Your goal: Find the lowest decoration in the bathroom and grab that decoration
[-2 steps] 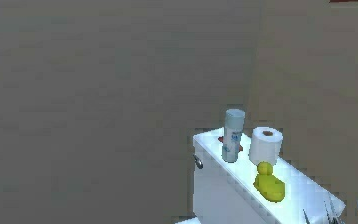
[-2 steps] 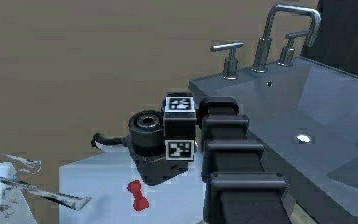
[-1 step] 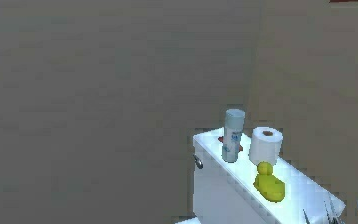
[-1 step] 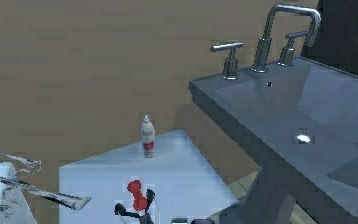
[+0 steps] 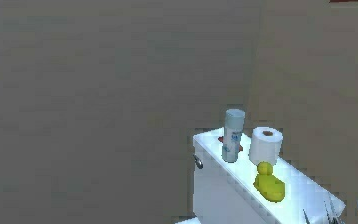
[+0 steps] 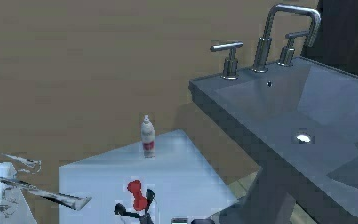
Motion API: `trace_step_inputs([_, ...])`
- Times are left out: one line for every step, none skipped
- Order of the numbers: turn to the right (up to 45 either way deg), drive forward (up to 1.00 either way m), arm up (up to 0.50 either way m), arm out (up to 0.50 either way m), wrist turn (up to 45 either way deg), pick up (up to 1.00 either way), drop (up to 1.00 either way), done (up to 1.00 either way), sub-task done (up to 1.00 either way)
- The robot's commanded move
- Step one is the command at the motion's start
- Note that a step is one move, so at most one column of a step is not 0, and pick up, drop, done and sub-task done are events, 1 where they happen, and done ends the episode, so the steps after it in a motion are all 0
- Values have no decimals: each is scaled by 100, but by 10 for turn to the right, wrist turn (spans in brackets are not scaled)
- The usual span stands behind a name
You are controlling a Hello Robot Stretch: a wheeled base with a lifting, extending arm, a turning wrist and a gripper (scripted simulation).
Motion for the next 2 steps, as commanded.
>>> trace_step_inputs([0, 0, 10, 0, 0, 0, 0, 0, 0])
trace_step_inputs([0, 0, 0, 0, 0, 0, 0, 100, 0])
